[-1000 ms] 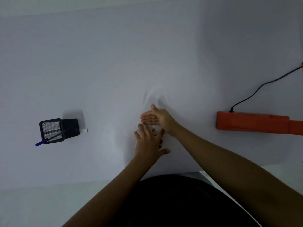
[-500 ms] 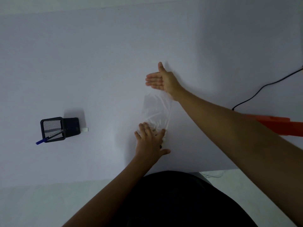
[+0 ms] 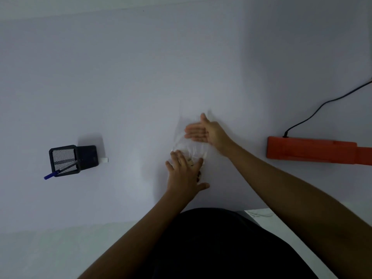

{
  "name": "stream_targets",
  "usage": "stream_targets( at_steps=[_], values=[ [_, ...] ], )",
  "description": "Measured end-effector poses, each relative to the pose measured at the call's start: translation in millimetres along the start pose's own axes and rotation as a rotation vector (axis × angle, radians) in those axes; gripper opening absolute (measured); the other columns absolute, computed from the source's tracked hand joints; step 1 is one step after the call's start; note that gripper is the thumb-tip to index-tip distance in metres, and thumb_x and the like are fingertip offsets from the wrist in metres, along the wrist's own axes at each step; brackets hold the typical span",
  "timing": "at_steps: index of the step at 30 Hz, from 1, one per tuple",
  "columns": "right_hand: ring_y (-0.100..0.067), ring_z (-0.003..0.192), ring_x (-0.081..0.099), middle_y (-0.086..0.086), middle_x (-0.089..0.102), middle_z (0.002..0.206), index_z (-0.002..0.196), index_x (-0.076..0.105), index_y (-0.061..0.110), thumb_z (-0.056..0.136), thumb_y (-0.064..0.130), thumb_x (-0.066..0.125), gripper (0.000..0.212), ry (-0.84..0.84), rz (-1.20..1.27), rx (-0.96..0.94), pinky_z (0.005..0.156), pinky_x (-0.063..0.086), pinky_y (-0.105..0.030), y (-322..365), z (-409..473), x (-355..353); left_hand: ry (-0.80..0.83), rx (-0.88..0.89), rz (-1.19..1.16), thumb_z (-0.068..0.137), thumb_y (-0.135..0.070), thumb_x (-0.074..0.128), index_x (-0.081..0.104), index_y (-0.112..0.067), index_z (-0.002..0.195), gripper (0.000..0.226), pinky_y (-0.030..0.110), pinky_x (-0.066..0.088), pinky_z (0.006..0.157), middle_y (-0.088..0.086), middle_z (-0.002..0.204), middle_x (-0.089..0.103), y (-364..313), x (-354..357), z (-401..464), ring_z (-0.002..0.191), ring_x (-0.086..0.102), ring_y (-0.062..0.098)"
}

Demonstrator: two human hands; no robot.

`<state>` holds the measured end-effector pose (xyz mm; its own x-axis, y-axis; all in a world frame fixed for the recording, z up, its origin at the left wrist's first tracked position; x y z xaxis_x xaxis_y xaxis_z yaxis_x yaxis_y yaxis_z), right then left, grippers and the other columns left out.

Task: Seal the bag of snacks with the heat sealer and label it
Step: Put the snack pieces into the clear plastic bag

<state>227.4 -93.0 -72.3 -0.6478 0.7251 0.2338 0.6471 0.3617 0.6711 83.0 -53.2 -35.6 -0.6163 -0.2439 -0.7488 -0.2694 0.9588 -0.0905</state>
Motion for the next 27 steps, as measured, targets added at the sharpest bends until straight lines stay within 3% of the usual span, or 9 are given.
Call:
stream_targets(
  at_steps=[8,11,13,16,18,20,23,27],
  values=[
    [-0.026,0.102,0.074,-0.015,0.074,0.113,0.116,0.068,0.001,0.100,0.062,0.031,0.073,-0.164,0.025,-0.054,0.098,0.055,-0.040,71,48,-49,-0.003,-0.011,-0.004,0.075,-0.083,0.048,0.022,-0.038,0.150,0.091,0.063,0.024,0.109,0.039,0.153,0.013,0,-4,-1,0.141,0.013,0.055],
    [-0.025,0.100,0.074,-0.015,0.075,0.109,0.111,0.071,0.002,0.102,0.051,0.041,0.058,-0.209,0.013,-0.133,0.094,0.056,-0.037,72,41,-46,-0.011,-0.011,-0.010,0.075,-0.083,0.048,0.022,-0.038,0.150,0.091,0.064,0.024,0.109,0.039,0.152,0.013,0,-4,-1,0.141,0.014,0.055],
    [-0.027,0.096,0.075,-0.013,0.077,0.100,0.102,0.075,0.007,0.098,0.038,0.054,0.037,-0.339,-0.028,-0.229,0.090,0.056,-0.043,65,30,-48,-0.014,-0.011,-0.010,0.074,-0.083,0.049,0.023,-0.038,0.149,0.092,0.064,0.025,0.109,0.038,0.152,0.014,0,-4,-1,0.141,0.014,0.055],
    [-0.023,0.086,0.073,-0.008,0.077,0.091,0.096,0.076,0.012,0.089,0.024,0.062,0.019,-0.680,-0.267,-0.305,0.085,0.059,-0.045,48,2,-58,-0.007,-0.007,-0.017,0.074,-0.083,0.050,0.023,-0.038,0.149,0.092,0.064,0.024,0.109,0.038,0.152,0.014,0,-3,-1,0.141,0.013,0.054],
    [-0.017,0.092,0.069,-0.009,0.075,0.103,0.111,0.071,0.006,0.089,0.014,0.061,0.026,-0.807,-0.386,-0.255,0.092,0.055,-0.031,36,-19,-53,-0.013,-0.003,-0.029,0.073,-0.083,0.051,0.023,-0.038,0.149,0.092,0.064,0.024,0.109,0.038,0.152,0.014,0,-2,-1,0.141,0.013,0.054],
    [-0.014,0.099,0.063,-0.008,0.070,0.114,0.125,0.063,0.006,0.089,0.012,0.062,0.037,-0.801,-0.343,-0.161,0.091,0.046,-0.020,26,-31,-40,-0.021,0.000,-0.033,0.073,-0.083,0.051,0.022,-0.038,0.149,0.093,0.063,0.024,0.109,0.037,0.153,0.014,0,-3,-1,0.141,0.013,0.053],
    [-0.018,0.109,0.062,-0.005,0.064,0.123,0.138,0.051,0.009,0.085,0.015,0.067,0.055,-0.728,-0.172,-0.070,0.096,0.047,-0.027,14,-28,-21,-0.015,0.011,-0.014,0.074,-0.083,0.050,0.020,-0.037,0.150,0.094,0.063,0.024,0.110,0.036,0.154,0.014,-1,-4,-2,0.142,0.014,0.053],
    [-0.023,0.107,0.063,-0.006,0.061,0.119,0.143,0.043,0.009,0.080,0.015,0.075,0.071,-0.649,-0.108,0.011,0.090,0.046,-0.026,18,-12,-5,-0.026,0.020,0.006,0.073,-0.084,0.049,0.020,-0.036,0.151,0.096,0.062,0.025,0.111,0.035,0.154,0.016,0,-4,-3,0.141,0.016,0.054]
  ],
)
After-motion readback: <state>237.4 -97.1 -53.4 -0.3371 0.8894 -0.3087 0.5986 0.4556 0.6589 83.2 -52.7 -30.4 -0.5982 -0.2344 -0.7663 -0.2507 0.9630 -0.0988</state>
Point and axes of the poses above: each hand's wrist, its own z-axis towards the middle knuckle, its own x-axis out of the palm, y = z × x, the point moved 6 cm from there along z, towards the middle knuckle
